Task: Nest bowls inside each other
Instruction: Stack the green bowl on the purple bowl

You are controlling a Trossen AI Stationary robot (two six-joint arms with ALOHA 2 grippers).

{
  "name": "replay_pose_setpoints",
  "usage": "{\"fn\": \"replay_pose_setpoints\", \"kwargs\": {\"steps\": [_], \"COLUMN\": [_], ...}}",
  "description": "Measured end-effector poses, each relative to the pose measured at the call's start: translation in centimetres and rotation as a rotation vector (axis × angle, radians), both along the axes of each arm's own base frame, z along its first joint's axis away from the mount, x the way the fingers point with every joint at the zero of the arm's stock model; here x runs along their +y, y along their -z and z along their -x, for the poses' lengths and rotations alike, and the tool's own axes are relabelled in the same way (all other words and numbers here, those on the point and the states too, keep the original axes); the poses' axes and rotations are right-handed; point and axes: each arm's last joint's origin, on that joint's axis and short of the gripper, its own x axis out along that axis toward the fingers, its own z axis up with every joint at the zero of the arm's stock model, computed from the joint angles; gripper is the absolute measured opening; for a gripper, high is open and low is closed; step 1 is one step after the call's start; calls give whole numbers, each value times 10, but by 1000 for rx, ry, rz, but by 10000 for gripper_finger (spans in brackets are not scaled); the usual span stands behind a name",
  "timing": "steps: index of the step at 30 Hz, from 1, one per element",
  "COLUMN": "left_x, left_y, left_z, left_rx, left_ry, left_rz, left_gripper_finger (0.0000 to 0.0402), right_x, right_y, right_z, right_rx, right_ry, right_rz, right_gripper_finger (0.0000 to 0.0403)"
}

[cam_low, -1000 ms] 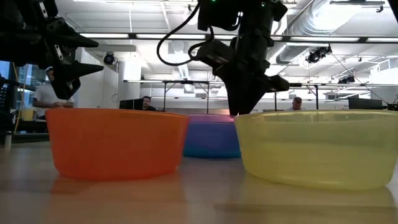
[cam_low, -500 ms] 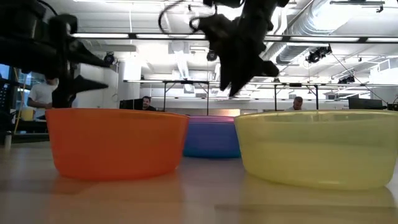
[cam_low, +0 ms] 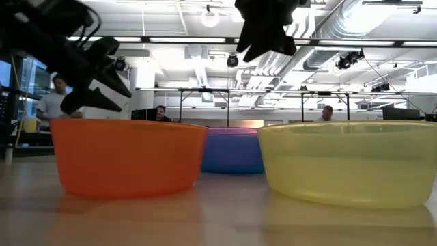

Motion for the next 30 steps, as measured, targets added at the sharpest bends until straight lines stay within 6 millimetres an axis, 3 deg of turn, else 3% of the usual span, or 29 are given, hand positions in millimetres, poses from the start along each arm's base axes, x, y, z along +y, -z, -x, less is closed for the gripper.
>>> {"fn": "replay_pose_setpoints", "kwargs": {"steps": [6, 16, 23, 30], "left_x": [30, 87, 110, 124], "left_y": [-23, -15, -29, -22], "left_z": [-11, -26, -40, -49], "left_rx": [197, 264, 475, 632], "left_ry": [98, 197, 220, 310], "left_rz": [-95, 221, 186, 231], "left_gripper_finger": [211, 211, 211, 211], "right_x": [0, -2, -3, -3], "right_y": [-12, -21, -31, -33], "right_z": [10, 25, 32, 34], "right_rx": [-25, 5, -31, -33], "right_ry": [-111, -185, -183, -177], "right_rz": [85, 56, 52, 47], "right_gripper_finger": [115, 115, 115, 115]}}
